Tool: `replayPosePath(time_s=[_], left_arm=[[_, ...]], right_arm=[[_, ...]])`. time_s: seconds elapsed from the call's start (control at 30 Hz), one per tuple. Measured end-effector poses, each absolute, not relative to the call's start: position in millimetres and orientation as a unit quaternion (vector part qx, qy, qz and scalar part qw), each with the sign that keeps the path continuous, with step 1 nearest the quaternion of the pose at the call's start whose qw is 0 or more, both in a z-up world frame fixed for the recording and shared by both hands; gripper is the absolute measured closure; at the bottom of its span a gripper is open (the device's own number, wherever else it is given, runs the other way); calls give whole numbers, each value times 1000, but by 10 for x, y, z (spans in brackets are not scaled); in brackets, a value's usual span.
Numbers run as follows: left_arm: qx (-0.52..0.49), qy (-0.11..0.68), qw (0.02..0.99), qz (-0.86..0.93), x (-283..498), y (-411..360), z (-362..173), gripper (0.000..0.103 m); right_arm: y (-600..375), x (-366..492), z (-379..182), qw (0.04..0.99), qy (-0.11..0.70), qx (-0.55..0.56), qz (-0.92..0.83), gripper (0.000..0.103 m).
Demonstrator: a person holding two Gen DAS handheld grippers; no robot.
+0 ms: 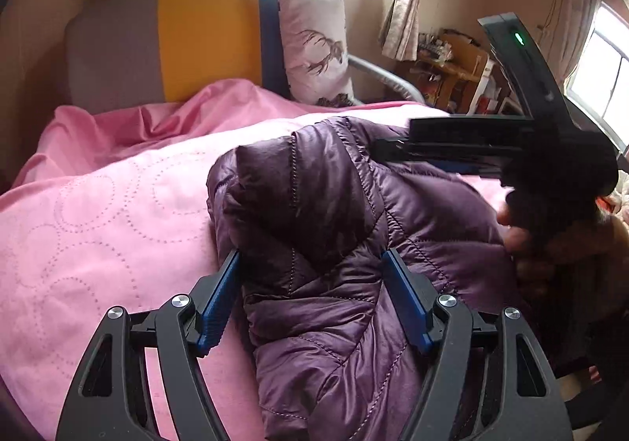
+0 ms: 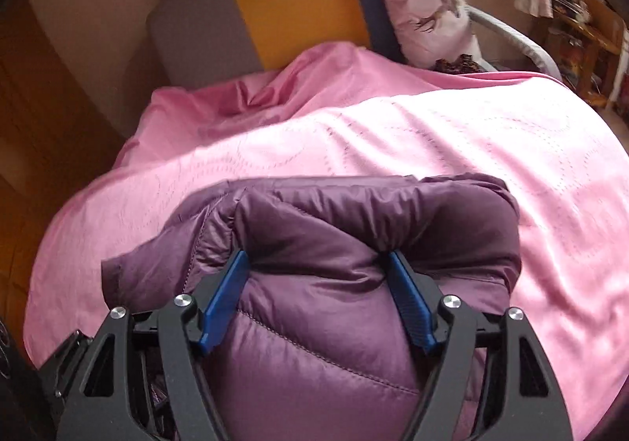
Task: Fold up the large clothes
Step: 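Lower the jacket bundle onto the bed and open both tools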
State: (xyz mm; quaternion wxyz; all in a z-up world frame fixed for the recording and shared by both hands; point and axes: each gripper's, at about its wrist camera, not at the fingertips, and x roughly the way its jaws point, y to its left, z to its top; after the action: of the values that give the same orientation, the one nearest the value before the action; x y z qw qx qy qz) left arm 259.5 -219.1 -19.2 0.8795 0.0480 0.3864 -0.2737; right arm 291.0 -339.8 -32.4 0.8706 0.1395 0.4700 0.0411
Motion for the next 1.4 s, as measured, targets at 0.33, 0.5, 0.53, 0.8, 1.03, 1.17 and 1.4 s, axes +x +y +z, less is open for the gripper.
replayPosePath(time_s=[0.33, 0.5, 0.53, 0.8, 1.03, 1.17, 1.4], left_arm=[[-21, 358, 893, -271, 2516, -1907, -103, 36], [15, 400, 880, -255, 2752, -2080, -174, 36], [10, 409, 877, -251, 2778, -2073, -229, 36], [-44, 418, 873, -248, 2694, -1913, -402, 36], [-49, 427, 873, -231, 2592, -1877, -476, 36], [-27, 421, 881, -215, 2530, -1867, -410, 36], [1, 382, 902, -200, 2207, -1815, -196, 36]], right_arm=[[-3287, 2943, -676, 873, 471, 119, 37, 19], [-3520, 2644, -380, 881, 435, 182, 47, 25], [-3549, 2552, -312, 883, 427, 188, 45, 27], [-3278, 1567, -219, 907, 396, 140, 23, 31], [-3074, 1438, -474, 911, 396, 119, -7, 31], [-3079, 1388, -399, 913, 390, 117, -6, 31], [-3033, 1086, -272, 919, 375, 122, -23, 29]])
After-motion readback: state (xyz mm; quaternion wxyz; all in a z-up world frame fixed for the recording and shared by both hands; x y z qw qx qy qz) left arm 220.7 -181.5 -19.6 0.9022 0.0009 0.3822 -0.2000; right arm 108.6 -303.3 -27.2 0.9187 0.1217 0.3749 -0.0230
